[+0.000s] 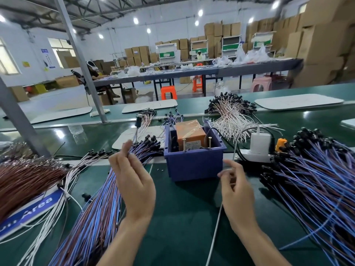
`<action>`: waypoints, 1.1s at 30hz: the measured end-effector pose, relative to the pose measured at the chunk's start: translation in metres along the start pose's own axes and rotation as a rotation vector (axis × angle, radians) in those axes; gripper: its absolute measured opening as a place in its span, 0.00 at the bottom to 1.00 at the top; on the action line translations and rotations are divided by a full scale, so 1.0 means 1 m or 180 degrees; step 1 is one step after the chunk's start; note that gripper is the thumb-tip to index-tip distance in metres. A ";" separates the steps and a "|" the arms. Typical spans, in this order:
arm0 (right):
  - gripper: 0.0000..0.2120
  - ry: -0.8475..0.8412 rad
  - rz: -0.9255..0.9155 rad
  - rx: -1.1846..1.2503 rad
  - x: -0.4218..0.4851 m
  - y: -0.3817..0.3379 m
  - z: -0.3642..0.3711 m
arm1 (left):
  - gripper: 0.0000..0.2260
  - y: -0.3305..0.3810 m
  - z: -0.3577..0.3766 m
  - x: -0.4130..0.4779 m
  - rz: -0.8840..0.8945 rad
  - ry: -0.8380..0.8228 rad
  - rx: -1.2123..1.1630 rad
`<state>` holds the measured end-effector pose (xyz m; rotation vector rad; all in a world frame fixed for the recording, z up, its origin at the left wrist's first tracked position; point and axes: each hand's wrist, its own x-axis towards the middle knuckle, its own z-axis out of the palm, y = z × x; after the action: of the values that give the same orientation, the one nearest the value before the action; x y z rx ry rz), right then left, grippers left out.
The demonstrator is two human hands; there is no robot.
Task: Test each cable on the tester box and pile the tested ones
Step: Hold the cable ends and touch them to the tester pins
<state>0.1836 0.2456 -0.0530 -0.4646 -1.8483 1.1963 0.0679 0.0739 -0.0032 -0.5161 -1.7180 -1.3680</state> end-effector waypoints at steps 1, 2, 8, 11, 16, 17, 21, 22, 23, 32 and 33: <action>0.19 0.0125 -0.0221 -0.0062 -0.001 -0.002 -0.001 | 0.14 0.009 0.000 -0.012 0.0243 -0.0101 -0.0007; 0.23 0.0246 -0.0468 -0.0130 -0.001 -0.005 -0.002 | 0.14 0.017 0.000 -0.024 0.0448 -0.0255 0.0007; 0.37 0.0466 -0.1259 -0.0845 -0.004 -0.005 -0.003 | 0.15 0.035 0.004 -0.059 0.1404 -0.1233 0.0646; 0.28 0.0314 -0.1920 -0.1529 -0.002 -0.003 -0.006 | 0.16 0.041 0.001 -0.065 0.1616 -0.1674 0.0695; 0.16 0.0145 -0.2098 -0.1887 0.000 -0.004 -0.012 | 0.14 0.049 0.000 -0.070 0.1599 -0.2307 0.0322; 0.17 0.0126 -0.1890 -0.1871 0.000 -0.007 -0.013 | 0.12 0.048 0.002 -0.071 0.1667 -0.2297 0.0330; 0.16 0.0193 -0.0331 -0.1043 0.004 -0.010 -0.013 | 0.11 0.040 0.002 -0.065 0.1889 -0.1910 0.0382; 0.15 0.0278 0.0023 -0.0618 0.007 -0.008 -0.014 | 0.11 0.038 0.001 -0.062 0.1867 -0.1858 0.0381; 0.15 0.0426 0.0301 -0.0215 0.011 -0.007 -0.017 | 0.11 0.036 -0.001 -0.059 0.1836 -0.1831 0.0398; 0.27 0.0894 0.1695 0.1789 0.037 0.009 -0.037 | 0.10 0.010 -0.010 -0.044 0.1489 -0.1582 0.1075; 0.27 0.0763 0.1706 0.1856 0.036 0.010 -0.033 | 0.09 0.008 -0.010 -0.046 0.1472 -0.1584 0.1199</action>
<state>0.1885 0.2932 -0.0394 -0.7492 -1.1186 1.8635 0.1026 0.0759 -0.0354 -1.0177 -2.0191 -0.5943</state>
